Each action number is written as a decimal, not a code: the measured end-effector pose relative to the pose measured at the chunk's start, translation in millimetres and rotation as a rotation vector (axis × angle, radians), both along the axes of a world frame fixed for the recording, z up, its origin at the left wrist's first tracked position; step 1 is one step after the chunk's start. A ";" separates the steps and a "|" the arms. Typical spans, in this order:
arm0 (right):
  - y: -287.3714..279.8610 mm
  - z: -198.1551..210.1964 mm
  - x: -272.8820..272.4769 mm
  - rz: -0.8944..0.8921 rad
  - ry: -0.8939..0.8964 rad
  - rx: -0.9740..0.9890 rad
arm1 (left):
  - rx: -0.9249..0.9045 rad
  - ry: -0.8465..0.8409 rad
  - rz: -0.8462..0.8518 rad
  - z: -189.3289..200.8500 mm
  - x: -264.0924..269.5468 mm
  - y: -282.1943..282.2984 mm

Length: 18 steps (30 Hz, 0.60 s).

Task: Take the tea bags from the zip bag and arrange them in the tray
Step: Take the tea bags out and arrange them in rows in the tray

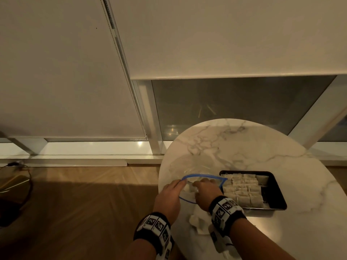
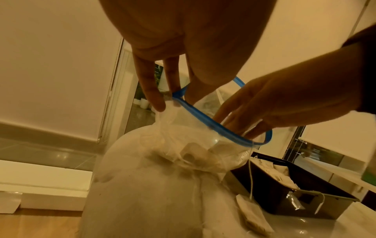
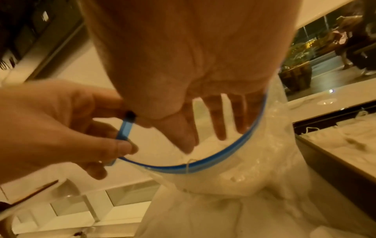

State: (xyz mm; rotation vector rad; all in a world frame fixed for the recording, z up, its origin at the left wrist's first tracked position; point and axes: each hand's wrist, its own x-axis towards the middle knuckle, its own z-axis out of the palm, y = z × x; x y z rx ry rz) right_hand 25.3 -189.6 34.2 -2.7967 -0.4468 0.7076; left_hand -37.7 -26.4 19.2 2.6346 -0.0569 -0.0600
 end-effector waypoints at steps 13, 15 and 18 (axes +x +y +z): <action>21.7 -42.0 28.0 0.034 0.402 -0.173 | -0.019 -0.029 -0.091 -9.3 -1.1 -2.1; 20.9 -45.9 27.4 0.069 0.402 -0.188 | -0.034 -0.039 -0.097 -12.3 -2.8 -1.2; 23.1 -48.4 32.3 0.063 0.475 -0.083 | -0.042 -0.036 -0.125 -25.1 -5.0 0.9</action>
